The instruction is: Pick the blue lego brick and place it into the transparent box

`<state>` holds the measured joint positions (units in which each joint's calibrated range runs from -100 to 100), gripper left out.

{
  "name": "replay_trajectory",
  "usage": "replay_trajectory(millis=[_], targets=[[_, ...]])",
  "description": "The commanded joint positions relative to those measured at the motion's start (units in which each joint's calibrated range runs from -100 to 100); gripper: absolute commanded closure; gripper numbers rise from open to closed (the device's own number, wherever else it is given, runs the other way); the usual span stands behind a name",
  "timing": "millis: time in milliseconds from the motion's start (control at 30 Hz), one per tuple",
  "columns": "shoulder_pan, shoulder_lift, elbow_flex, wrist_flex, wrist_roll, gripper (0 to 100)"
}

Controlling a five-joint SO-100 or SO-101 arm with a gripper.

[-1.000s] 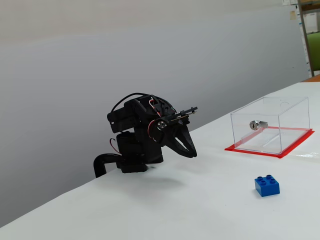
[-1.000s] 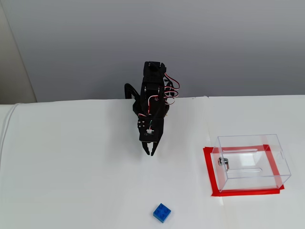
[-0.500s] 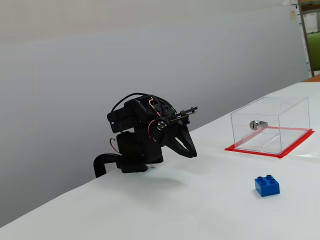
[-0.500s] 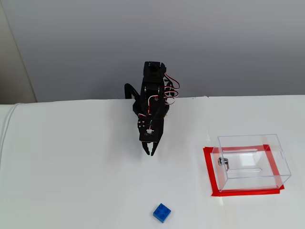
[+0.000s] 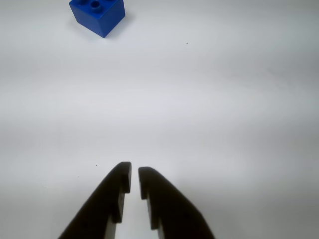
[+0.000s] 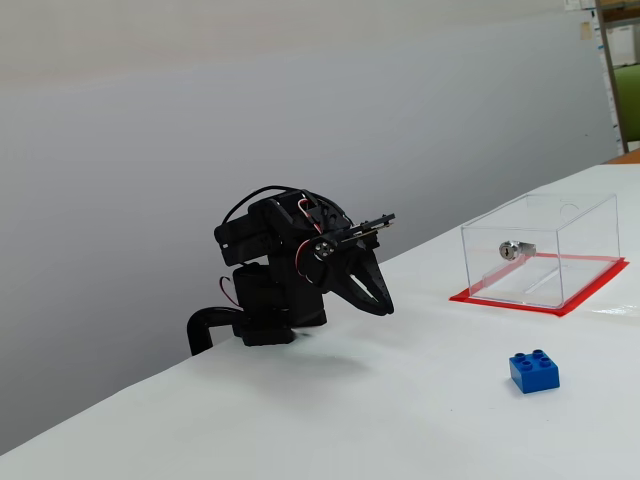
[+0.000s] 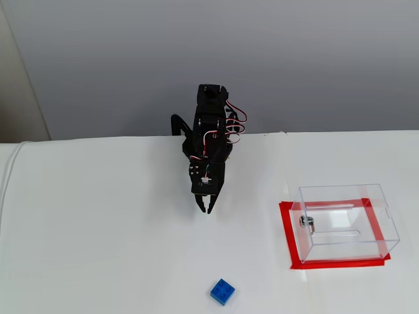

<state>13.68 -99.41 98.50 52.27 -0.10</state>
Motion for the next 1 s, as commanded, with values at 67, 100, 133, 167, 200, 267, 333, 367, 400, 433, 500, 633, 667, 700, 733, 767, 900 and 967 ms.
replay_trajectory(millis=[67,100,133,167,200,267,333,367,400,433,500,633,667,700,733,767,900,967], targets=[[-0.48,-0.34,0.42,-0.14,-0.06,98],[-0.48,-0.34,0.42,-0.14,-0.06,98],[-0.48,-0.34,0.42,-0.14,-0.06,98],[-0.48,-0.34,0.42,-0.14,-0.06,98],[-0.48,-0.34,0.42,-0.14,-0.06,98],[-0.48,-0.34,0.42,-0.14,-0.06,98],[-0.48,-0.34,0.42,-0.14,-0.06,98],[-0.48,-0.34,0.42,-0.14,-0.06,98],[-0.48,-0.34,0.42,-0.14,-0.06,98],[-0.48,-0.34,0.42,-0.14,-0.06,98],[-0.48,-0.34,0.42,-0.14,-0.06,98],[-0.48,-0.34,0.42,-0.14,-0.06,98],[-0.48,-0.34,0.42,-0.14,-0.06,98],[-0.48,-0.34,0.42,-0.14,-0.06,98],[-0.48,-0.34,0.42,-0.14,-0.06,98],[-0.48,-0.34,0.42,-0.14,-0.06,98],[-0.48,-0.34,0.42,-0.14,-0.06,98],[-0.77,-0.34,0.42,-0.23,-0.01,98]])
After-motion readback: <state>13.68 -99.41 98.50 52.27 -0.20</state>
